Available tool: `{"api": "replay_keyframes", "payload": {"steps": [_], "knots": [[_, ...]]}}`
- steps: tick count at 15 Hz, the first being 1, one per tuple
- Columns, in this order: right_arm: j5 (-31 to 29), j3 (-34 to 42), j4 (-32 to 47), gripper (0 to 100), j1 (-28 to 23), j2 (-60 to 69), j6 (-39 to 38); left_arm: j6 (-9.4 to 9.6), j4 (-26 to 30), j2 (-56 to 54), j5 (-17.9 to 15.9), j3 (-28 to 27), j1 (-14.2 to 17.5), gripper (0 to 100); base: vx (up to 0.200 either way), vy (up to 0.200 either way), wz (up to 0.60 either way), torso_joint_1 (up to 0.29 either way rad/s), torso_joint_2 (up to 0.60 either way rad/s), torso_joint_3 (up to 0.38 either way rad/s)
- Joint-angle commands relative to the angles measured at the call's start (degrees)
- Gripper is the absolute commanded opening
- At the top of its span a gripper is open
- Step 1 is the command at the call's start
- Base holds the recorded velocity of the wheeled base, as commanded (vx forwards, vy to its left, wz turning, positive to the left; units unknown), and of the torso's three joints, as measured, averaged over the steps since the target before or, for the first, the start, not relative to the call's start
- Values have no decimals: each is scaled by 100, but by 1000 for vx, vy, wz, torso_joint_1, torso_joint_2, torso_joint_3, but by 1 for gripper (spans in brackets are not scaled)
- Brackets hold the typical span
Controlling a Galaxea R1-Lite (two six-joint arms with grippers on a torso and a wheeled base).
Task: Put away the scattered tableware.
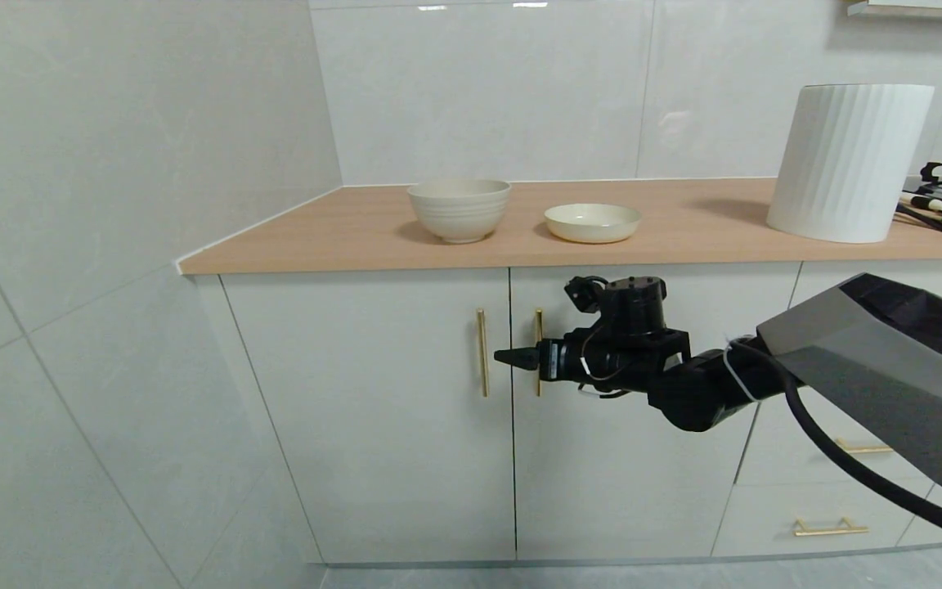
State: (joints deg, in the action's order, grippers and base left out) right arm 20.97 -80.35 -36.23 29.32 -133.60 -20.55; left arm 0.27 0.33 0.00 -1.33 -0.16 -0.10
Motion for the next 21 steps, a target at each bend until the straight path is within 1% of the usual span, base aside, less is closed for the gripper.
{"api": "replay_keyframes", "payload": {"steps": [1, 5, 11, 15, 16, 18, 19, 20, 21], "knots": [[4, -7, -16, 100, 48, -26, -19, 0, 2, 0, 1, -2, 1, 100, 0, 0, 0, 0, 0, 0], [48, 37, -156, 100, 136, 44, -397, 0, 2, 0, 1, -2, 1, 100, 0, 0, 0, 0, 0, 0], [48, 63, -253, 100, 206, 44, -414, 0, 2, 0, 1, -2, 1, 100, 0, 0, 0, 0, 0, 0], [65, 221, -253, 100, 223, 167, -423, 0, 2, 0, 1, 7, 1, 100, 0, 0, 0, 0, 0, 0], [136, 423, -253, 100, 276, 317, -423, 0, 2, 0, 1, -2, 1, 100, 0, 0, 0, 0, 0, 0], [593, 1048, -262, 100, 276, 730, -432, 0, 2, 0, 1, -2, 1, 100, 0, 0, 0, 0, 0, 0], [707, 1241, -271, 100, 276, 853, -423, 0, 2, 0, 1, -2, 1, 100, 0, 0, 0, 0, 0, 0], [848, 1689, -464, 100, 285, 1143, -432, 0, 2, 0, 1, 7, 1, 100, 0, 0, 0, 0, 0, 0], [865, 2137, -771, 100, 285, 1407, -423, 0, 2, 0, 1, -2, 1, 100, 0, 0, 0, 0, 0, 0]]}}
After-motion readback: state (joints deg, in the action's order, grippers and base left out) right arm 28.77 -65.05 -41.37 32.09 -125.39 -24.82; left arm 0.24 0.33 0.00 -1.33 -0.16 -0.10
